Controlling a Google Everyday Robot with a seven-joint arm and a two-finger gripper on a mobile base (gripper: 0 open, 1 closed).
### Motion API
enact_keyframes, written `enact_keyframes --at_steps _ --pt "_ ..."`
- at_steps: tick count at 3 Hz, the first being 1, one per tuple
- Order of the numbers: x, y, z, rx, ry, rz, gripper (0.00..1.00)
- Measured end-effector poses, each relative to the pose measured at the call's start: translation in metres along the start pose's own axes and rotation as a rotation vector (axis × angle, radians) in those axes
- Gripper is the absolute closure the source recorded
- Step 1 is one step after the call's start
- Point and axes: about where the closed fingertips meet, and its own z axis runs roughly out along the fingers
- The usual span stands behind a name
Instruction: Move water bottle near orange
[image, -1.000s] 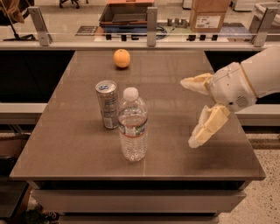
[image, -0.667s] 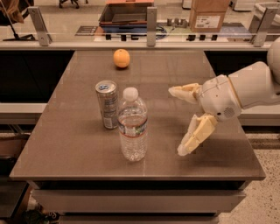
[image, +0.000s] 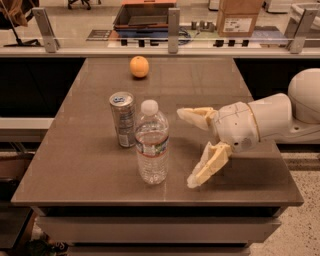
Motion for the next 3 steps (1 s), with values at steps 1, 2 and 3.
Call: enact_keyframes --at_steps 1,2,3 --pt "-0.009 0.006 0.005 -0.003 -0.064 -0.001 0.00" --pt "-0.020 0.010 0.010 -0.004 -0.115 -0.007 0.00" --pt "-0.034 0.013 0.020 -0.013 -0.146 -0.020 0.00"
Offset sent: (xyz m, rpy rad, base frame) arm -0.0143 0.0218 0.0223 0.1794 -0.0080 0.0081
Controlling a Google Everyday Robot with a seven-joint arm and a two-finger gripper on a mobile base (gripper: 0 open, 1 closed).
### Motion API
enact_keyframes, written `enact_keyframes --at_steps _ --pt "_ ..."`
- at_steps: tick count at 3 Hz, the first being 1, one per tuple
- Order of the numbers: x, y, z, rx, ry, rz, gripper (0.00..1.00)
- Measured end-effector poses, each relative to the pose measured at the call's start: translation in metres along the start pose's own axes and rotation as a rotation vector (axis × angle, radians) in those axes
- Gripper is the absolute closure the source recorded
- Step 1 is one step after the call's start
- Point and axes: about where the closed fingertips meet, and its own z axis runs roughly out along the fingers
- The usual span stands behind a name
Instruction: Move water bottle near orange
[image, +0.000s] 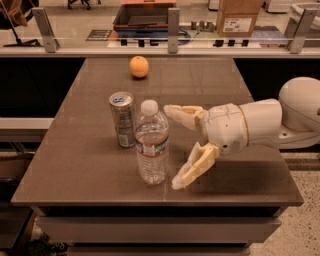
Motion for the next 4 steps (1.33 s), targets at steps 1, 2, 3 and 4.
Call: enact_keyframes --at_steps 1,2,3,4 --pt "-0.0074 0.0000 0.0147 -0.018 -0.006 -0.001 0.00" --pt "-0.0084 0.0009 0.0157 -0.020 -0.005 -0.003 0.19" --pt "-0.0097 0.0017 0.0175 -0.024 -0.004 -0.006 0.41" --pt "-0.0110 0.0025 0.0191 -0.027 -0.003 -0.008 0.64"
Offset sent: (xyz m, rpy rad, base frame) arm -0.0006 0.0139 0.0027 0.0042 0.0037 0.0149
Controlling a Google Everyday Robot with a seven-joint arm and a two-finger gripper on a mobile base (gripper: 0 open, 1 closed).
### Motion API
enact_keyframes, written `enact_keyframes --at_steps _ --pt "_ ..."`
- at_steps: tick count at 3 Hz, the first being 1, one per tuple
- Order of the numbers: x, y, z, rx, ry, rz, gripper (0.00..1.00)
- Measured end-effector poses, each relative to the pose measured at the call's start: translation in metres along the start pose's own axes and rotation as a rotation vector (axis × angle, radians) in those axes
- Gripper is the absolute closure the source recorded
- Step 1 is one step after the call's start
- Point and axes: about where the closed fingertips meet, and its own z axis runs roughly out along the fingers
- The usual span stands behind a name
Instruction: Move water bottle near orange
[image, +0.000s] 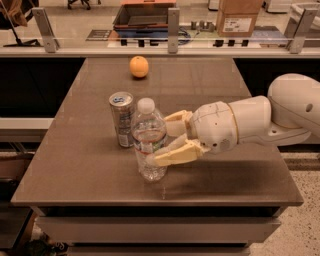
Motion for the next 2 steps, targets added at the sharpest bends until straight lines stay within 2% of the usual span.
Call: enact_keyframes --at_steps 1,2 --pt "-0.0014 0.0008 0.0018 -0.004 0.001 -0.003 0.88" --pt "-0.0025 0.0016 0.0033 -0.007 0.002 -0.005 1.00"
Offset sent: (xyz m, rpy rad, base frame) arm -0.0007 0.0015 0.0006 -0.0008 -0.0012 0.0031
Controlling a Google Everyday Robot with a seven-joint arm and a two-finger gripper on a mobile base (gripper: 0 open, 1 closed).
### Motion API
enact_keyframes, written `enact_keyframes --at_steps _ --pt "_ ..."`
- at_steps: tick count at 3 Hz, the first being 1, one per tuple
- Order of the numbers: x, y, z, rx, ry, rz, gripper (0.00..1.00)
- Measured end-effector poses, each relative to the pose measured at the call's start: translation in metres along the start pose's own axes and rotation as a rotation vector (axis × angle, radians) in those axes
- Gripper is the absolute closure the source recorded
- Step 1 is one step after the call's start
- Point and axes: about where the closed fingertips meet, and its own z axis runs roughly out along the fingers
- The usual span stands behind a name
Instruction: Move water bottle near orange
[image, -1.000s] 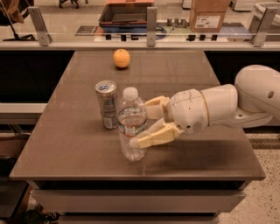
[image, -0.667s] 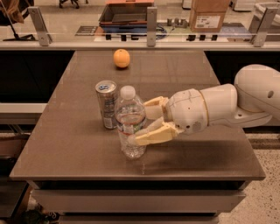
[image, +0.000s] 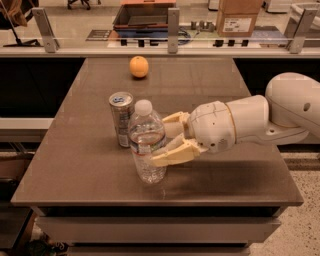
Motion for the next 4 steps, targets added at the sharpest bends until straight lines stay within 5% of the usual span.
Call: enact_keyframes --at_steps 2,4 --pt "-0.009 -0.016 -0.011 0.028 -0.001 0.010 1.00" --pt "-0.047 -0.082 -0.051 0.168 0.006 -0.001 1.00"
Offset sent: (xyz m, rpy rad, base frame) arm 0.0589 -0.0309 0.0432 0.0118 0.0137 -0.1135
